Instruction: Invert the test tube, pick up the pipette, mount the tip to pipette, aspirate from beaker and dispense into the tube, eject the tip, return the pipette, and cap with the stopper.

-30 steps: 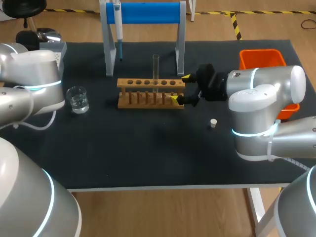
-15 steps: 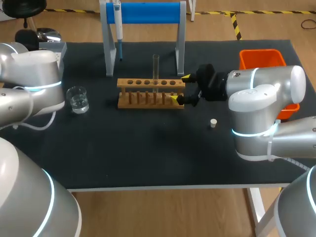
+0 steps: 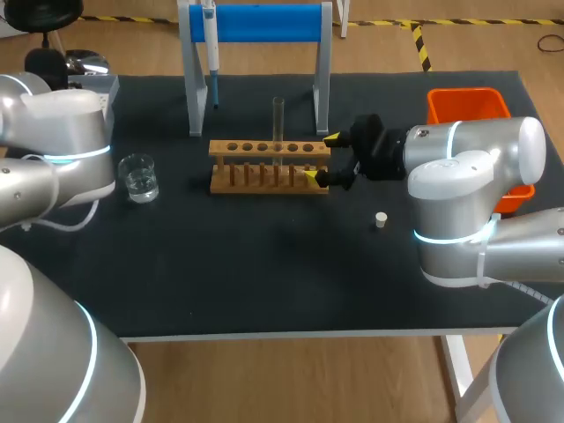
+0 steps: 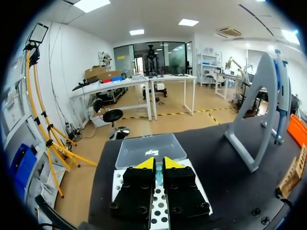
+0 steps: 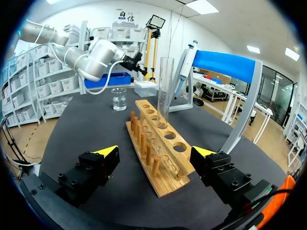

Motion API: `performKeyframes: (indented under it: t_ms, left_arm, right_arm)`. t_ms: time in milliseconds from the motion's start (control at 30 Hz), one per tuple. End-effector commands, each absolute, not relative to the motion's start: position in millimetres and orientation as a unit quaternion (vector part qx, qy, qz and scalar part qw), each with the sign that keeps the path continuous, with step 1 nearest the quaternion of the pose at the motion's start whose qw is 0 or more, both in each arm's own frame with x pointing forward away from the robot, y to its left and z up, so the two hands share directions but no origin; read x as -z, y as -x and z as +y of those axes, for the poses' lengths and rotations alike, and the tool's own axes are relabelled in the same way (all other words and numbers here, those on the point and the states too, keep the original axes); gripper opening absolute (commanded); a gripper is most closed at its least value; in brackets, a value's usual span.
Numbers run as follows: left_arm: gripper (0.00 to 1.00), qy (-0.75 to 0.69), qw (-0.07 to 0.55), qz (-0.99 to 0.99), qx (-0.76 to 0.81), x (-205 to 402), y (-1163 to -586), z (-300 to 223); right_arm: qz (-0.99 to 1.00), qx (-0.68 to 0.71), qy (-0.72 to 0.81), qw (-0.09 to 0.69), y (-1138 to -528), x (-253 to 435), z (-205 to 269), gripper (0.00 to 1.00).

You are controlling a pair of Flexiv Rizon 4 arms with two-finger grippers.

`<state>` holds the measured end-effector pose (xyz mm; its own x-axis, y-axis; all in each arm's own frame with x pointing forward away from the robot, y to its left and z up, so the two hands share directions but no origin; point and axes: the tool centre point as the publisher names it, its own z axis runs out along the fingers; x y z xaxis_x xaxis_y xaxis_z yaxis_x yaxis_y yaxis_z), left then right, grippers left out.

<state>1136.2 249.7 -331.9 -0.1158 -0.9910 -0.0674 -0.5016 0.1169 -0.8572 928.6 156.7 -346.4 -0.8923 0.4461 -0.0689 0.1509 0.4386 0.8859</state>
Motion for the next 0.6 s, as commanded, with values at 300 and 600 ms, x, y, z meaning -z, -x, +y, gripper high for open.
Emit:
performKeyframes:
  t_ms: [300, 600]
  left_arm:
    - [0.00, 0.559, 0.369, 0.651, 0.356, 319, -1134, 248]
    - [0.00, 0.551, 0.387, 0.641, 0.369, 299, -1126, 247]
  right_arm:
    - [0.835, -0.499, -0.178, 0.147, -928, 346, 156, 1.00]
    - [0.835, -0.499, -0.178, 0.147, -928, 346, 156, 1.00]
